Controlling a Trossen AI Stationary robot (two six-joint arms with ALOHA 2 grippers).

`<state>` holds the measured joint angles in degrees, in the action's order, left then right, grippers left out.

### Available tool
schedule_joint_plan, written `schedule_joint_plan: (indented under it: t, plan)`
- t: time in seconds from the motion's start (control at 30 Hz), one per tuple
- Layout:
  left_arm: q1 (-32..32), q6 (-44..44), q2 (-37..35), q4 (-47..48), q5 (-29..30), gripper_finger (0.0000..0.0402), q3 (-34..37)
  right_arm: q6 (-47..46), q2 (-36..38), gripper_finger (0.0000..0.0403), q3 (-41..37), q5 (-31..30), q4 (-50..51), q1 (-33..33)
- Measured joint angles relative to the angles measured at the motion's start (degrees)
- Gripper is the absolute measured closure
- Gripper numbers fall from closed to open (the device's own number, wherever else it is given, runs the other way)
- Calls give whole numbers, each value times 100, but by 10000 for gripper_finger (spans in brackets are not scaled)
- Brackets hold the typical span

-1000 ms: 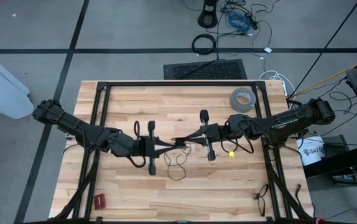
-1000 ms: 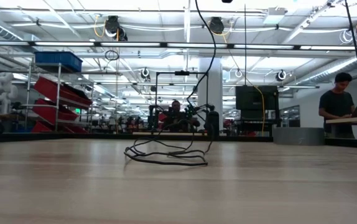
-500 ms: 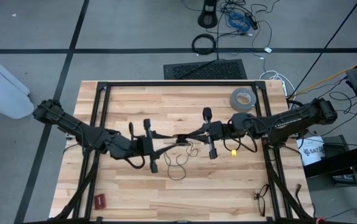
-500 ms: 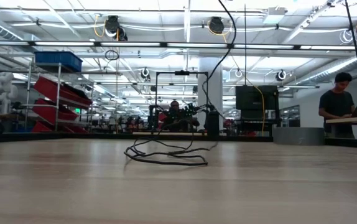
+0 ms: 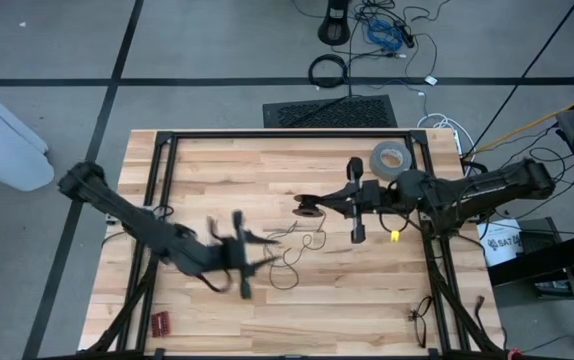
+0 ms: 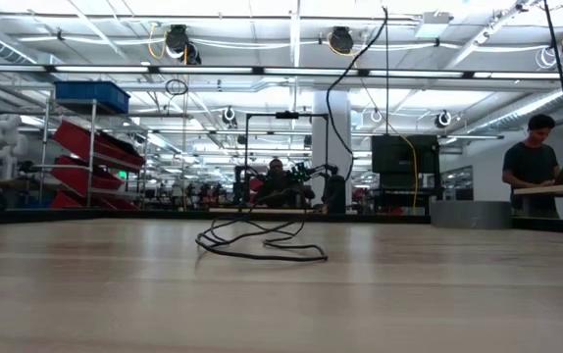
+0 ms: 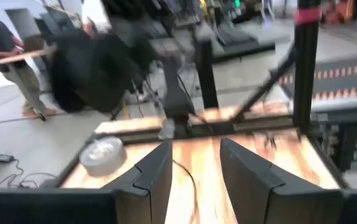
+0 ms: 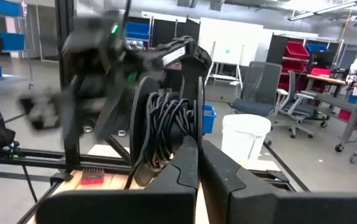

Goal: Coil cords
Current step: Coil the black wire onto the spool

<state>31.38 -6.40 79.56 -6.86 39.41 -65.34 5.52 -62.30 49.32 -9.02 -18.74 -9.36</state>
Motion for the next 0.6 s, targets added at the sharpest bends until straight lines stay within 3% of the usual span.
schedule_joint_plan:
  t: [0.23, 0.37, 0.5, 0.6]
  plan:
    - [-238, -5, 1395, -1705, -187, 260, 7, -50, 294, 403, 0, 13, 290, -11]
    - [-540, 523, 1906, -2473, -252, 260, 11, -87, 380, 403, 0, 23, 519, -13]
    - [-806, 761, 2421, -3340, -1078, 260, 7, -148, 438, 403, 0, 29, 715, -11]
    - [-857, 758, 2723, -3782, -1222, 260, 11, -221, 504, 403, 0, 31, 723, -12]
